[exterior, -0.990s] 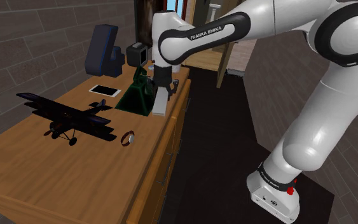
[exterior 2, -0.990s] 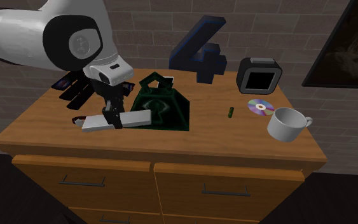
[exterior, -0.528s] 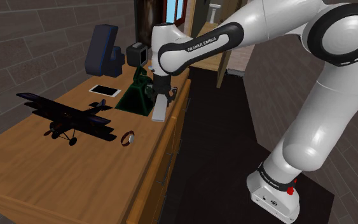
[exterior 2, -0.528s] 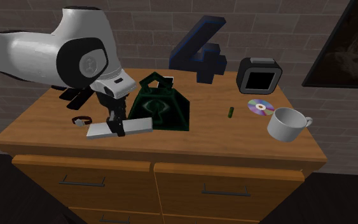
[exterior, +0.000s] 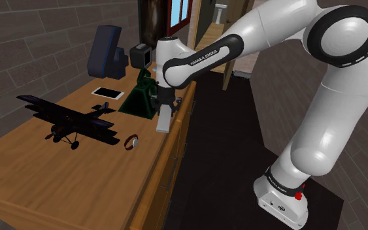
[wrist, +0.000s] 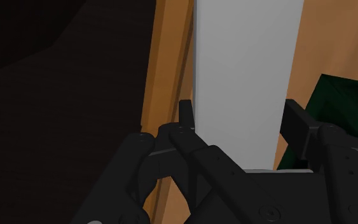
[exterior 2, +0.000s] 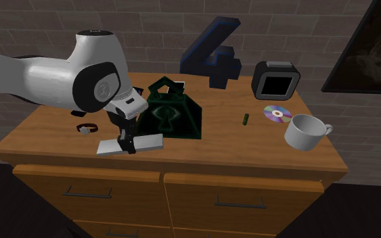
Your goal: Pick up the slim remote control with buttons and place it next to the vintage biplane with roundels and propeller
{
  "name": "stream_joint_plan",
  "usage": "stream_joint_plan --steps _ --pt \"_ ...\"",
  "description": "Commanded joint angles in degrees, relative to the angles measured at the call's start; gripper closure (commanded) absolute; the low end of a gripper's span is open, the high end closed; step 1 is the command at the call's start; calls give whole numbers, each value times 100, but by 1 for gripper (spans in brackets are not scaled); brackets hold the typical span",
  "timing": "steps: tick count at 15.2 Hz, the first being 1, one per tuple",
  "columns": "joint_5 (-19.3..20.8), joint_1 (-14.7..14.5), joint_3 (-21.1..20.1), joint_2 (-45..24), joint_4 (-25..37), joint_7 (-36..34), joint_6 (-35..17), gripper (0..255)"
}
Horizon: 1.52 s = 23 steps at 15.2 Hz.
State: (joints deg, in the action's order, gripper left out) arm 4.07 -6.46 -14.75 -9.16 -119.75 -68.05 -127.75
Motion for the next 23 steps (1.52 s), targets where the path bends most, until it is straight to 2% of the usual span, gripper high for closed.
stream_joint_plan --steps 1,8,9,14,18,23 --pt "21 -1 6 -54 -17 -10 -74 255" --pt "21 -1 6 -54 -16 -10 -74 255" --pt "21 -2 6 -54 -17 -11 -75 0" --pt "21 -2 6 -55 -16 -11 -74 0" --pt "-115 17 -22 300 317 82 600 0" --pt "-115 16 -21 300 317 82 600 0"
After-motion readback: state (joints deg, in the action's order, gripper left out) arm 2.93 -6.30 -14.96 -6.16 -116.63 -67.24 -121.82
